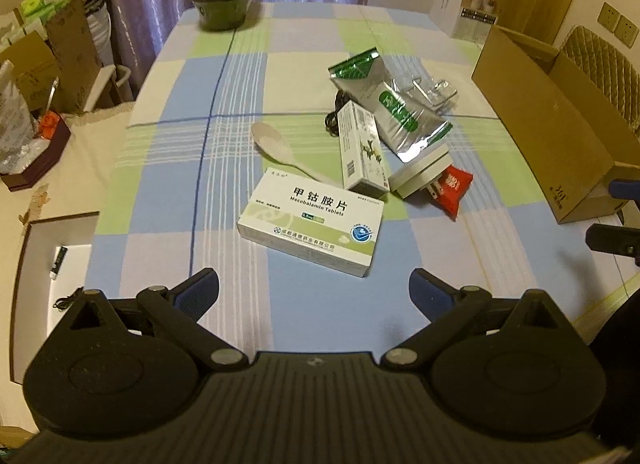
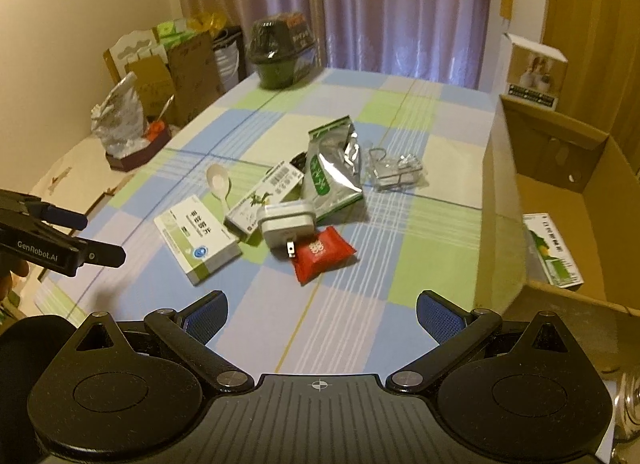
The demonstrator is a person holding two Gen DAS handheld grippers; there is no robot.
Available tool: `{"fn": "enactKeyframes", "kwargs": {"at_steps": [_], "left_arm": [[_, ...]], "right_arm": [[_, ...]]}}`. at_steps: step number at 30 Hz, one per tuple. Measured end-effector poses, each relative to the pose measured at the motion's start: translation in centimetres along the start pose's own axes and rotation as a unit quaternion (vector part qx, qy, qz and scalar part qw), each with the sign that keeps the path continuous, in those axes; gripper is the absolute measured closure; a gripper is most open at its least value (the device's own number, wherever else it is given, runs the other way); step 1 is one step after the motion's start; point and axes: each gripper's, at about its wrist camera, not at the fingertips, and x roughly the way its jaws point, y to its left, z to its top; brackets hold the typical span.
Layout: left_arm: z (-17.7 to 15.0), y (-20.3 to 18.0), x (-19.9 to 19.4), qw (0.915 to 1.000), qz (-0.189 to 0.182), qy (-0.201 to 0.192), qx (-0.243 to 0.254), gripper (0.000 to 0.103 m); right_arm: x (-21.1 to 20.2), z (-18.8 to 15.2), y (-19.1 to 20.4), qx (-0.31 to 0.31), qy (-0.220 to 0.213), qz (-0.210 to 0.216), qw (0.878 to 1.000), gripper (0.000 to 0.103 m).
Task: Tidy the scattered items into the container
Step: 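Move both tools back over the scattered items on the table, then grasp the white Mecobalamin box with the left tool while the right tool grasps the red candy packet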
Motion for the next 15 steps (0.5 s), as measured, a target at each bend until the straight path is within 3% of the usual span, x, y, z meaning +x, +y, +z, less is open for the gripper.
{"fn": "enactKeyframes", "kwargs": {"at_steps": [15], "left_arm": [[1.8, 0.5, 6.5, 0.9983, -0.026, 0.049, 0.016, 0.003]], "right_arm": [[10.0, 2.0, -0.5, -0.088, 0.046, 0.024, 0.995, 0.0]]}}
